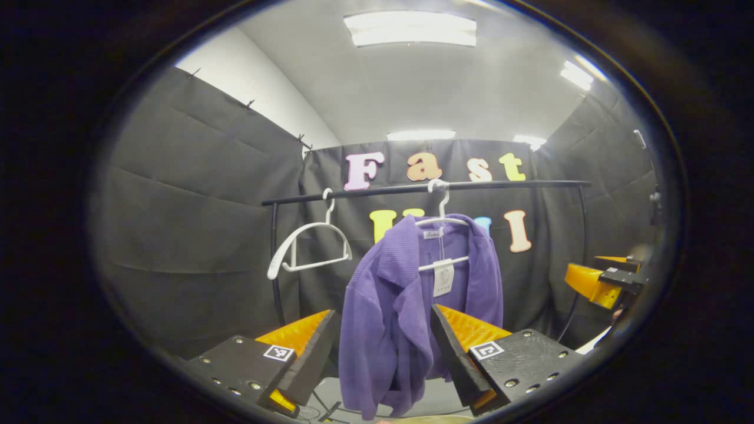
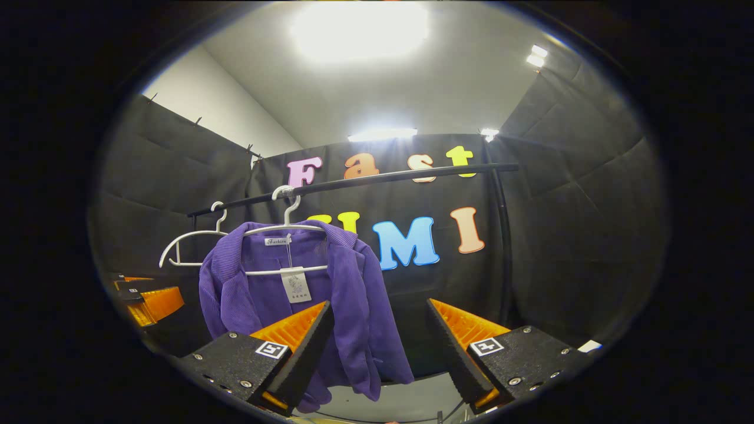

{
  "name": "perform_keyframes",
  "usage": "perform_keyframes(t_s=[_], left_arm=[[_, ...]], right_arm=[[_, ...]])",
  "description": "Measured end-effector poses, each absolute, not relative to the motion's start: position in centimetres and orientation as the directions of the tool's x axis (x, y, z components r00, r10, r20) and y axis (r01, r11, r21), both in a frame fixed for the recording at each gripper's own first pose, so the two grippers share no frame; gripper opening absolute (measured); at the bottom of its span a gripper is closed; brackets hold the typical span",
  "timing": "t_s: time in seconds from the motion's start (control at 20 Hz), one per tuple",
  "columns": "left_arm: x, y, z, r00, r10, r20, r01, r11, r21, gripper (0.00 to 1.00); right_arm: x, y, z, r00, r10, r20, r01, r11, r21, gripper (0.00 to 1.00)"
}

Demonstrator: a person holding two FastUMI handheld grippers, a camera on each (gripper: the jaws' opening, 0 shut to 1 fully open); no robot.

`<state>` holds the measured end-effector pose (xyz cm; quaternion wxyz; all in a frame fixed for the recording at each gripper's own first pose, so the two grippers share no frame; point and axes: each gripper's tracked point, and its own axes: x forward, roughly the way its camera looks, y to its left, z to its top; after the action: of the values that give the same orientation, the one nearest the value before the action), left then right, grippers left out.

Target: Grasp the clothes on the hanger with both hands and then place them into the laundry hamper below.

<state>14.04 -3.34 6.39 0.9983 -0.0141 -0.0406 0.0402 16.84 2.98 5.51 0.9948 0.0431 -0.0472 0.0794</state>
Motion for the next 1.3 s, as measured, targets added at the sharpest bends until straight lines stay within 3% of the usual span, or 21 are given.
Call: perform_keyframes(t_s=[0.25,0.3,0.35,0.55,0.8,1.3], left_arm=[[17.9,-6.0,6.8,0.991,0.096,0.090,-0.091,0.994,-0.053,0.92],[18.6,-6.4,6.6,0.992,0.101,0.082,-0.096,0.994,-0.056,0.86],[19.4,-6.7,6.4,0.991,0.106,0.077,-0.102,0.993,-0.058,0.92],[22.6,-7.0,5.0,0.988,0.148,0.055,-0.145,0.988,-0.052,0.89],[25.7,-6.3,3.3,0.974,0.226,0.028,-0.223,0.972,-0.072,0.92],[28.6,-5.9,0.6,0.933,0.359,0.023,-0.359,0.933,-0.008,0.92]], right_arm=[[21.3,4.3,6.8,0.966,0.228,0.120,-0.241,0.964,0.108,0.96],[22.3,4.5,6.9,0.963,0.242,0.123,-0.255,0.960,0.112,0.96],[23.2,4.8,7.1,0.959,0.253,0.130,-0.268,0.956,0.115,0.92],[27.1,6.0,6.7,0.947,0.297,0.126,-0.312,0.941,0.131,0.95],[31.4,8.3,5.5,0.930,0.355,0.099,-0.367,0.918,0.152,0.95],[36.3,11.8,2.2,0.900,0.436,0.017,-0.432,0.887,0.162,0.94]])
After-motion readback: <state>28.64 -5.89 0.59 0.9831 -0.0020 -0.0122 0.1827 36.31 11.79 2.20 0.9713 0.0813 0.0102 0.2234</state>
